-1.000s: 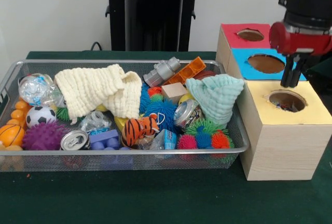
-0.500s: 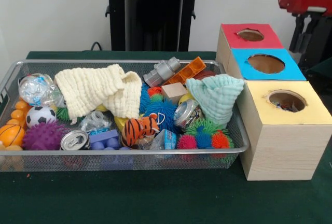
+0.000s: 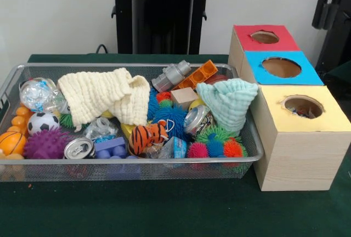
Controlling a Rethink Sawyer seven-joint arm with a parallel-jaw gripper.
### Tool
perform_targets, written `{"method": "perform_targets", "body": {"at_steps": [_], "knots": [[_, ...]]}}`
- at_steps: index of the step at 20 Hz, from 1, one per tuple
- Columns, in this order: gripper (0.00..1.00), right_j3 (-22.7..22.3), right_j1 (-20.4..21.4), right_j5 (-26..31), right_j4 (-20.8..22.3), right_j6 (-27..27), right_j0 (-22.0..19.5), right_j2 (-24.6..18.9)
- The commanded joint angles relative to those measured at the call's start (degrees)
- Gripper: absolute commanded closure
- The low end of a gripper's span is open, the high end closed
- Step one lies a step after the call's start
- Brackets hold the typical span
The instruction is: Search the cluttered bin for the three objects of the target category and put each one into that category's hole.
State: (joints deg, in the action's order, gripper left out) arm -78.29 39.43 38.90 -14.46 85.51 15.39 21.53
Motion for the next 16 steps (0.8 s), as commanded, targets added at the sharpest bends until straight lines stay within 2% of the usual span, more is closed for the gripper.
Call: {"method": "perform_targets", "body": {"at_steps": [1, 4, 5, 8, 11, 14, 16], "knots": [[1.00, 2.4, 3.5, 7.0, 4.1, -2.7, -6.1, -5.0], [1.00, 3.0, 5.2, 6.2, 6.0, -5.5, -8.3, -6.0], [1.00, 2.8, 5.9, 4.3, 6.5, -6.5, -9.1, -7.0], [1.00, 3.6, 6.0, 3.4, 8.2, -9.5, -11.9, -9.6], [1.00, 7.0, 5.4, 2.5, 12.4, -15.2, -14.1, -12.6], [1.00, 5.1, 5.9, 0.1, 12.7, -11.6, -16.1, -14.5], [1.00, 5.7, 6.3, 0.2, 14.3, -13.3, -17.3, -16.1]]}}
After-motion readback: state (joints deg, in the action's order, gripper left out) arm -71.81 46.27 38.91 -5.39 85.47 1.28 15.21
